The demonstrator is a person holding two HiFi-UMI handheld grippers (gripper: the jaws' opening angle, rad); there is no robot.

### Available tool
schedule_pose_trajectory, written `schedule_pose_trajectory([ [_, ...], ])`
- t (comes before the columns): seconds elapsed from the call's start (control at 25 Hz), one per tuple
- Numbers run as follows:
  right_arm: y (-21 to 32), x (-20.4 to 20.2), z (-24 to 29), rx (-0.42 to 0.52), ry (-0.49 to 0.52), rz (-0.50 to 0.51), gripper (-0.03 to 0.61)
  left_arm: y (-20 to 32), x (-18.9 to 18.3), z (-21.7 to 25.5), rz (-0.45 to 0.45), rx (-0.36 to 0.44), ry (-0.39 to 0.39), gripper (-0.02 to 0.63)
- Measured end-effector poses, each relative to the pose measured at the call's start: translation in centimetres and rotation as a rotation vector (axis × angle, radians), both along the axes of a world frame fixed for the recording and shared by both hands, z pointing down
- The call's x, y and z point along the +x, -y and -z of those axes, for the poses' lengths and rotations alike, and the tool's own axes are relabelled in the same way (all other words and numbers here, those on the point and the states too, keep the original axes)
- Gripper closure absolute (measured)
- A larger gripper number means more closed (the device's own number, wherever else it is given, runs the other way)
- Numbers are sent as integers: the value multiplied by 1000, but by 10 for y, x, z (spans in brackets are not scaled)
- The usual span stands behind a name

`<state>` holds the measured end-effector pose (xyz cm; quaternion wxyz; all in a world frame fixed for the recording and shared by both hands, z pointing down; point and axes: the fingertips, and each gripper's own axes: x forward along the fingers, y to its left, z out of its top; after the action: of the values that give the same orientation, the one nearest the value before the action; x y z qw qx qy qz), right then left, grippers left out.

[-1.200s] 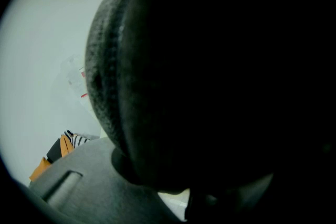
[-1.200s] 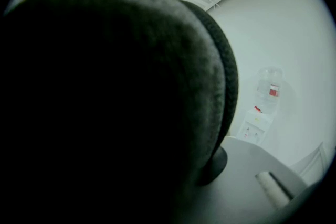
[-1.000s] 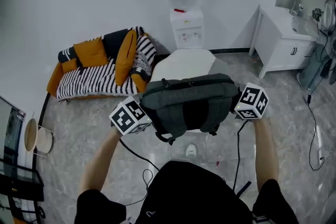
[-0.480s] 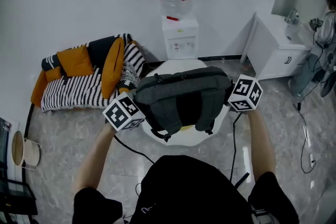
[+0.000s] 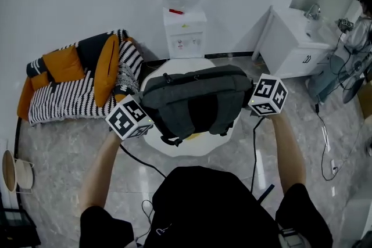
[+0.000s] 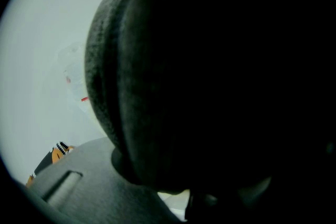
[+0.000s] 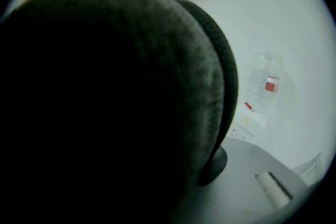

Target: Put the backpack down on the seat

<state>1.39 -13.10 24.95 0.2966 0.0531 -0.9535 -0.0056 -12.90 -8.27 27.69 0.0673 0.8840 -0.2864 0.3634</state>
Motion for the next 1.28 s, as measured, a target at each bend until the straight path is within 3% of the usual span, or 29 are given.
schedule_pose_trajectory([
  [0.32, 19, 8, -27, -52, -14, 16, 396, 16, 9, -26, 23, -52, -15, 491],
  [0.92, 131, 3, -61, -144, -2, 78, 396, 111, 9, -54, 144, -120, 2, 489],
  [1.28, 160, -12, -94, -241, 0, 28, 394, 142, -9, -81, 163, -180, 9, 488],
])
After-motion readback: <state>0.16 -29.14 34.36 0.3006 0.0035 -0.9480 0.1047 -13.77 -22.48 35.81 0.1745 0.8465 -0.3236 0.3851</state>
